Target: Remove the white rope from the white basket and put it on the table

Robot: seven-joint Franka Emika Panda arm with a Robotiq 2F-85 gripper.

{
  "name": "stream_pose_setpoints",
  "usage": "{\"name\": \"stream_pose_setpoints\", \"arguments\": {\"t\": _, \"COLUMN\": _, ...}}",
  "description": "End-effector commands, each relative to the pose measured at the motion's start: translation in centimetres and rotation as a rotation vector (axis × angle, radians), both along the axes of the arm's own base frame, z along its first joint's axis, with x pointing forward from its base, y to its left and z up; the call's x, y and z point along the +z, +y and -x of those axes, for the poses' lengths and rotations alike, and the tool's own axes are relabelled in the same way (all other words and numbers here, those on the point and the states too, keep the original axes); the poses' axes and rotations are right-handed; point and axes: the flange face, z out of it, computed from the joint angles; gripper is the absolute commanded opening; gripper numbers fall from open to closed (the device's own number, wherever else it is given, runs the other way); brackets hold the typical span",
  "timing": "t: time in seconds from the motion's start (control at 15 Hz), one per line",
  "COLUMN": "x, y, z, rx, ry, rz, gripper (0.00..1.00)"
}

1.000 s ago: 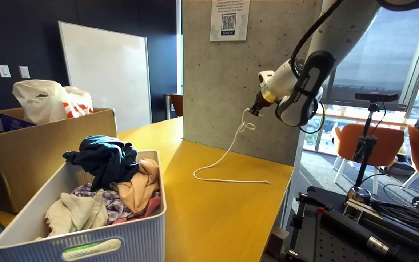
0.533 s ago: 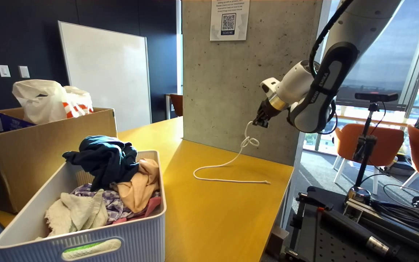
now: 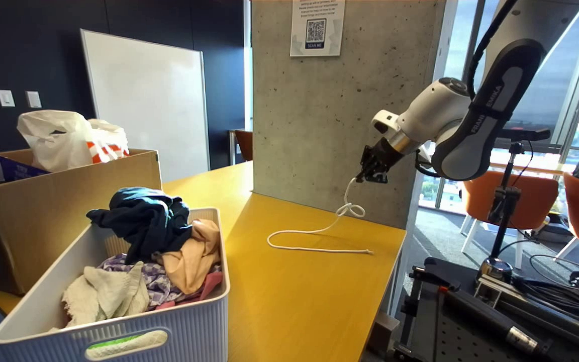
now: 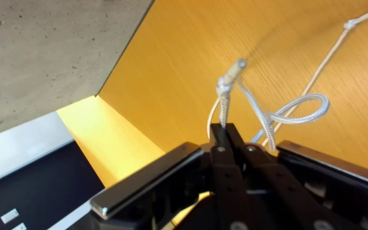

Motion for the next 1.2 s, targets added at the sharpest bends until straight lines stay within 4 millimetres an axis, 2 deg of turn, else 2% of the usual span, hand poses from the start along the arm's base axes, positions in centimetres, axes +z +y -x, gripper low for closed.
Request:
{"name": "stream_pose_setpoints", "arguments": {"t": 0.0, "x": 2.8, "y": 2.3, "z": 1.6, "rx": 0.173, "ry": -0.058, "rz": -0.024, "gripper": 0.01}}
{"name": "stream_pose_setpoints", "arguments": {"t": 0.07, "x": 3.3, "y": 3.2, "z": 1.5, "rx": 0.209, "ry": -0.065, "rz": -0.026, "gripper": 0.01}}
{"name": "stream_pose_setpoints", "arguments": {"t": 0.13, "x": 2.5, "y": 4.2, "z": 1.6, "rx": 0.24, "ry": -0.058, "rz": -0.062, "gripper": 0.01}}
{"name": "stream_pose_setpoints", "arguments": {"t": 0.27, "x": -0.2, "y": 6.3, "z": 1.3, "rx": 0.313, "ry": -0.032, "rz": -0.132, "gripper": 0.01}}
{"name": "stream_pose_setpoints", "arguments": {"t": 0.4, "x": -3.1, "y": 7.2, "z": 0.7, "rx": 0.38, "ry": 0.008, "rz": -0.197, "gripper": 0.01}}
{"name": "stream_pose_setpoints", "arguments": {"t": 0.53, "x": -5.5, "y": 7.9, "z": -0.6, "rx": 0.437, "ry": 0.056, "rz": -0.224, "gripper": 0.01}}
{"name": "stream_pose_setpoints", "arguments": {"t": 0.8, "x": -9.0, "y": 8.6, "z": -3.5, "rx": 0.52, "ry": 0.133, "rz": -0.225, "gripper": 0.01}}
{"name": "stream_pose_setpoints", "arguments": {"t": 1.13, "x": -11.7, "y": 8.7, "z": -5.9, "rx": 0.62, "ry": 0.184, "rz": -0.223, "gripper": 0.01}}
